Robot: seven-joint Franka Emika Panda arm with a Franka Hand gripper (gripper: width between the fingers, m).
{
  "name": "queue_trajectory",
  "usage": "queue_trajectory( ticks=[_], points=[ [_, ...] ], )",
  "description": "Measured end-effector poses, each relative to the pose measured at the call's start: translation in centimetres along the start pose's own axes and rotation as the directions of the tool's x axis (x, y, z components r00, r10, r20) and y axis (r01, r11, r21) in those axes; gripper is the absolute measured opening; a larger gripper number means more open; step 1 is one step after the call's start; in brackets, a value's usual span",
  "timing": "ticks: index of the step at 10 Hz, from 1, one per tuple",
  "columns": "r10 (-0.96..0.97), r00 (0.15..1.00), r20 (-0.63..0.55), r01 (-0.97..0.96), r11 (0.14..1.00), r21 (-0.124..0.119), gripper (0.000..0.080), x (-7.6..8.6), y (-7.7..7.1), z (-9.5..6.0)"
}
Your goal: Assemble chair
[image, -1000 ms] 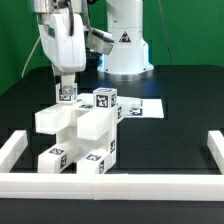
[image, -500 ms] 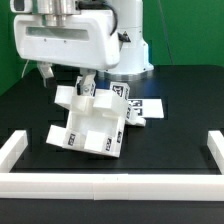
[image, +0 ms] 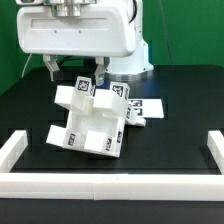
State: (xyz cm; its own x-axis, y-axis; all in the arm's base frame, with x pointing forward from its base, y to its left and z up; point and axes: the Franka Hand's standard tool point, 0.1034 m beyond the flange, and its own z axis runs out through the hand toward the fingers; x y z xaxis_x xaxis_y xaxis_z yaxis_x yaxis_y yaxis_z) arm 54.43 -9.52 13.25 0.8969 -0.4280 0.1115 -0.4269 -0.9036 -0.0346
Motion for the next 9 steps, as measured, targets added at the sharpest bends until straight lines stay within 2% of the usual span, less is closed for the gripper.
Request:
queue_trajectory(
  ticks=[2, 4, 5, 6, 8, 9],
  points=[
    [-0.015, 1.0, -0.005, 0.015, 1.0, -0.007, 0.0649, -0.2, -0.8, 0.7],
    [-0.023, 1.0, -0.008, 0.023, 1.0, -0.021, 0.0649, 0.0, -0.8, 1.3],
    [-0.027, 1.0, -0.015, 0.027, 0.999, -0.029, 0.0649, 0.8, -0.7, 1.5],
    [-0.029, 0.999, -0.023, 0.028, 0.998, -0.05, 0.0649, 2.0, -0.1, 2.2],
    [-0.035, 0.999, -0.035, 0.032, 0.997, -0.076, 0.0649, 2.8, 0.1, 3.3],
    [-0.041, 0.996, -0.076, 0.034, 0.995, -0.089, 0.0649, 3.9, 0.0, 3.5]
  ],
)
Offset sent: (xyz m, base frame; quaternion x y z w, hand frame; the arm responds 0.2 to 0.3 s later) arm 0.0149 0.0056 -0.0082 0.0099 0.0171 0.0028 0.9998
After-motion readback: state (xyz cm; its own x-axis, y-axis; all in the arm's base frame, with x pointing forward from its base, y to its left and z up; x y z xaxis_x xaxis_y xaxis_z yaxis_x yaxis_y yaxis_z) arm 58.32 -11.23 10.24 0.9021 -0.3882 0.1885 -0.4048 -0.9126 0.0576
